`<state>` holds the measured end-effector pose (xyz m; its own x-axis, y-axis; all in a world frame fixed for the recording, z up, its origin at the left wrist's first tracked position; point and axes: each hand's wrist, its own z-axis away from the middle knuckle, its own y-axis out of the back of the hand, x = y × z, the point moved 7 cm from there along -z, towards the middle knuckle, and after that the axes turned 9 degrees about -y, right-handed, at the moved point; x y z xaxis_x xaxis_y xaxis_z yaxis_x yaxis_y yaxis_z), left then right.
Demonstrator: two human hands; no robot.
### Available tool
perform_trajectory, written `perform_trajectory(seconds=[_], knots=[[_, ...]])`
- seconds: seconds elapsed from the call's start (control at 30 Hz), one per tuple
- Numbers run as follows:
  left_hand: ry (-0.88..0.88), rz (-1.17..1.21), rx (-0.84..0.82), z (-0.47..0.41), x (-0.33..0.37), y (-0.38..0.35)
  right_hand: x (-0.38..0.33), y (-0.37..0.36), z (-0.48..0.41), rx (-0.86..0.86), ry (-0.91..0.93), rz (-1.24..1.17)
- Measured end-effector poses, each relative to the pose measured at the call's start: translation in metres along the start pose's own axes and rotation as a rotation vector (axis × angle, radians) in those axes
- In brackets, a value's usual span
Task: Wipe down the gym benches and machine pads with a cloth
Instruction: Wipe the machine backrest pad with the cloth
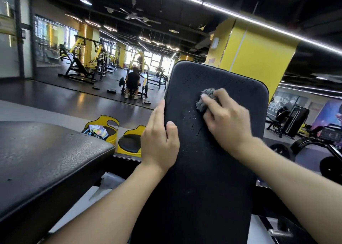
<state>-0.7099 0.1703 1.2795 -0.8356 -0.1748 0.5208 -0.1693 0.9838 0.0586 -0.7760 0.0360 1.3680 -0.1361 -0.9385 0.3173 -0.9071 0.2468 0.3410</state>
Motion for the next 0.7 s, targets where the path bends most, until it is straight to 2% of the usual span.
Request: perform_trajectory(seconds=[0.03, 0.07, 0.13, 0.17, 0.2, 0.3, 0.33, 0.37, 0.47, 0.5, 0.53, 0.6, 0.63, 0.67, 0.7], knots=[[0.001, 0.002, 0.006, 0.000, 0.000, 0.001, -0.012, -0.003, 0.008, 0.016, -0.002, 0.011], [0.007, 0.005, 0.011, 0.000, -0.001, 0.001, -0.030, -0.005, 0.018, 0.005, 0.098, -0.007], [0.030, 0.013, 0.014, 0.000, -0.003, 0.001, -0.052, -0.003, 0.035, -0.060, 0.409, -0.046], [0.039, 0.017, 0.014, 0.001, -0.004, 0.000, -0.048, 0.000, 0.031, -0.083, 0.488, -0.044], [0.044, 0.021, 0.015, 0.001, -0.004, 0.001, -0.038, -0.001, 0.020, -0.089, 0.473, -0.027], [0.046, 0.029, 0.017, 0.002, -0.003, 0.001, -0.004, 0.001, -0.016, -0.016, 0.032, 0.011], [0.048, 0.030, 0.020, 0.002, -0.003, 0.001, -0.009, -0.002, -0.012, 0.005, -0.013, 0.029], [0.046, 0.032, 0.021, 0.001, -0.004, 0.001, -0.021, -0.004, -0.005, 0.014, 0.041, 0.029], [0.038, 0.033, 0.027, 0.001, -0.004, 0.001, -0.052, -0.003, 0.020, -0.089, 0.473, -0.058], [0.036, 0.038, 0.027, 0.001, -0.004, 0.001, -0.046, -0.001, 0.013, -0.115, 0.515, -0.051], [0.035, 0.044, 0.032, 0.001, -0.004, 0.002, -0.036, -0.002, -0.001, -0.108, 0.462, -0.033], [0.039, 0.058, 0.036, 0.001, -0.005, 0.002, -0.015, -0.001, -0.025, -0.057, 0.141, -0.002], [0.040, 0.060, 0.040, 0.001, -0.005, 0.002, -0.016, -0.003, -0.024, -0.037, 0.037, 0.002], [0.036, 0.061, 0.045, 0.001, -0.005, 0.003, -0.027, -0.005, -0.017, -0.015, 0.040, -0.005], [0.033, 0.064, 0.046, 0.001, -0.004, 0.003, -0.041, -0.009, -0.006, -0.021, 0.129, -0.028]])
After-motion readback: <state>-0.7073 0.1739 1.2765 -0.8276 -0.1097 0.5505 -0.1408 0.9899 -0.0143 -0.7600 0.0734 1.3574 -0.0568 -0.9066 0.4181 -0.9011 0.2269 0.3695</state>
